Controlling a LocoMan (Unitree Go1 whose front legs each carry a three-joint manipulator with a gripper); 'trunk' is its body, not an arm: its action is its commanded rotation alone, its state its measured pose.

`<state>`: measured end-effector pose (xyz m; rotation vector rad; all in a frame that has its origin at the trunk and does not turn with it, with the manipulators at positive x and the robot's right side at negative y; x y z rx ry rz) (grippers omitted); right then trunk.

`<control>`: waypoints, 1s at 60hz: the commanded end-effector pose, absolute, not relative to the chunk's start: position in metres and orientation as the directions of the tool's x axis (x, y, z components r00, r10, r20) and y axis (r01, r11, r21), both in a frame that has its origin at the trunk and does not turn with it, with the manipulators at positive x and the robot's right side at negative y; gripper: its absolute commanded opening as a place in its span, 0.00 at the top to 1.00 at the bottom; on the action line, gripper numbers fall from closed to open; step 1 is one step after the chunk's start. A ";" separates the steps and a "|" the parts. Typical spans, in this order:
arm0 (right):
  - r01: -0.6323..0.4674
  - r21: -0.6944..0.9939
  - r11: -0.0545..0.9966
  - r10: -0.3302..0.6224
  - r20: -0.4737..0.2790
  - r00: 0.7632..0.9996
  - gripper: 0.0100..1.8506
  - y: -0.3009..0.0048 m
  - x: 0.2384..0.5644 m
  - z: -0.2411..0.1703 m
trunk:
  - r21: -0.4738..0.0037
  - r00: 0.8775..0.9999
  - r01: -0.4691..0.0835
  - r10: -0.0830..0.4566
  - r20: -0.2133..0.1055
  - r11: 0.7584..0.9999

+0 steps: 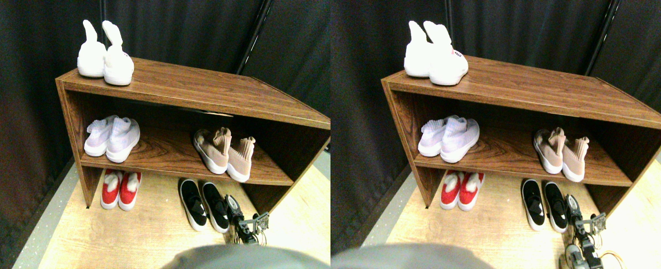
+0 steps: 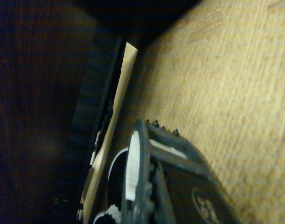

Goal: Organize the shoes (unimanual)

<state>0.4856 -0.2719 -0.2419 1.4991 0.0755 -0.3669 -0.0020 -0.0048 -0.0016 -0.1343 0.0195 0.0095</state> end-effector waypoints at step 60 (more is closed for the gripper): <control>0.199 0.968 0.156 -0.183 -0.169 0.968 0.97 -0.277 0.473 -0.193 | -0.125 1.000 0.016 -0.013 0.024 0.992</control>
